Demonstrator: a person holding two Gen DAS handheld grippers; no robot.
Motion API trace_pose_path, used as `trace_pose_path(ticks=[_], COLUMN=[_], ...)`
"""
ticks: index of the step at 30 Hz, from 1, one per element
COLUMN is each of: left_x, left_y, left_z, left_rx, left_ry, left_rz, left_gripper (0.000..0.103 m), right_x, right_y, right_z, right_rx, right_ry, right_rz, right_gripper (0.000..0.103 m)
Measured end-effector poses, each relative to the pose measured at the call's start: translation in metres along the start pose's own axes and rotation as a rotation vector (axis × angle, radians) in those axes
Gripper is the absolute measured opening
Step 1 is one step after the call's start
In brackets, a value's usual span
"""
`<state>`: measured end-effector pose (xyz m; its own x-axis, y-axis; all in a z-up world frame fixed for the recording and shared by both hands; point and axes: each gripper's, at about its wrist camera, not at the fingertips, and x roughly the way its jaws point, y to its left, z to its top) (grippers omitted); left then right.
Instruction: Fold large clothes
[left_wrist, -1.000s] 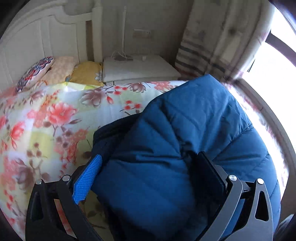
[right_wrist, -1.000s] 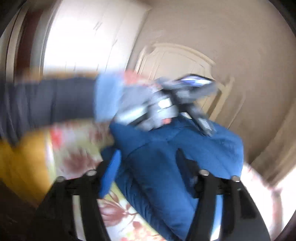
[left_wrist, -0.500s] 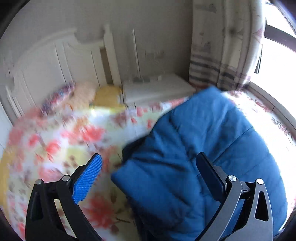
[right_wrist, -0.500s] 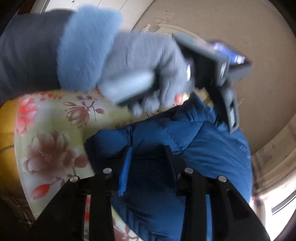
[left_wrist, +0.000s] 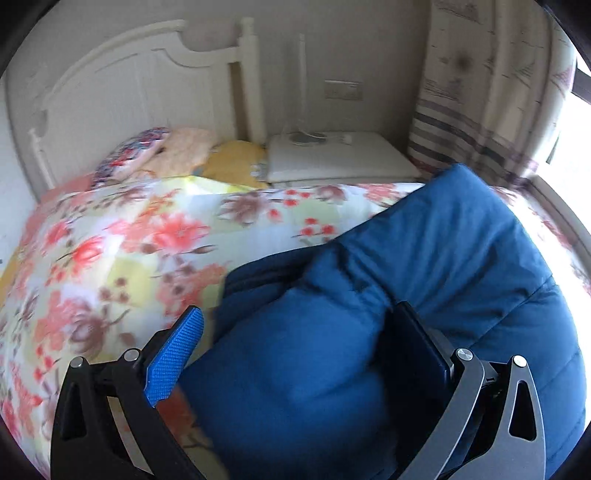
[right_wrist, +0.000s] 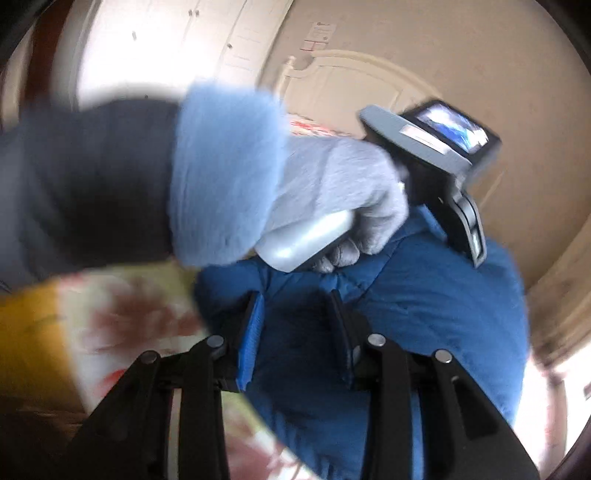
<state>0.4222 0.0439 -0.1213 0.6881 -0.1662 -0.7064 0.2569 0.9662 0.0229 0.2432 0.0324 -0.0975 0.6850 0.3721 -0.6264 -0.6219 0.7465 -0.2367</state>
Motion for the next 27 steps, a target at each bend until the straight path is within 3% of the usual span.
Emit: trace_pose_path(ticks=[2,6,9,11,14,16,19,20,23,27], left_x=[-0.001,0.003,0.005,0.004,0.002,0.002,0.004,0.005,0.007,0.009], left_y=[0.006,0.013,0.011,0.010,0.010,0.012,0.019,0.020,0.025,0.028], left_z=[-0.007,-0.009,-0.008,-0.008,-0.009,-0.010,-0.011,-0.012,-0.013,-0.013], left_rx=[-0.018,-0.045,-0.040,-0.038,-0.042,-0.048,-0.083,-0.087,-0.108,-0.125], left_ry=[-0.014,-0.007,-0.008,-0.017,-0.024,-0.024,-0.013,-0.009,-0.007,0.001], left_rz=[0.001,-0.017,-0.005,0.010,0.023,0.027,0.031,0.025,0.002,-0.023], left_gripper=[0.099,0.099,0.099,0.099,0.099,0.099,0.099,0.099,0.099,0.099], right_x=[-0.027,-0.059,-0.046,-0.028,0.012,0.047,0.128,0.140,0.133,0.105], right_y=[-0.039,-0.135,-0.214,-0.255,-0.306,-0.317,-0.307,-0.300,-0.307,-0.327], right_z=[0.000,0.000,0.007,0.019,0.038,0.042,0.028,0.024,0.036,0.054], right_rx=[0.105,0.277,0.377,0.426,0.499,0.482,0.414,0.384,0.372,0.436], right_ry=[-0.054,-0.156,-0.133,-0.101,-0.085,-0.022,0.225,0.245,0.247,0.141], right_rz=[0.123,-0.032,-0.154,-0.183,-0.149,-0.155,-0.115,-0.122,-0.120,-0.171], right_gripper=[0.034,0.034,0.034,0.029,0.025,0.023,0.022,0.022,0.022,0.022])
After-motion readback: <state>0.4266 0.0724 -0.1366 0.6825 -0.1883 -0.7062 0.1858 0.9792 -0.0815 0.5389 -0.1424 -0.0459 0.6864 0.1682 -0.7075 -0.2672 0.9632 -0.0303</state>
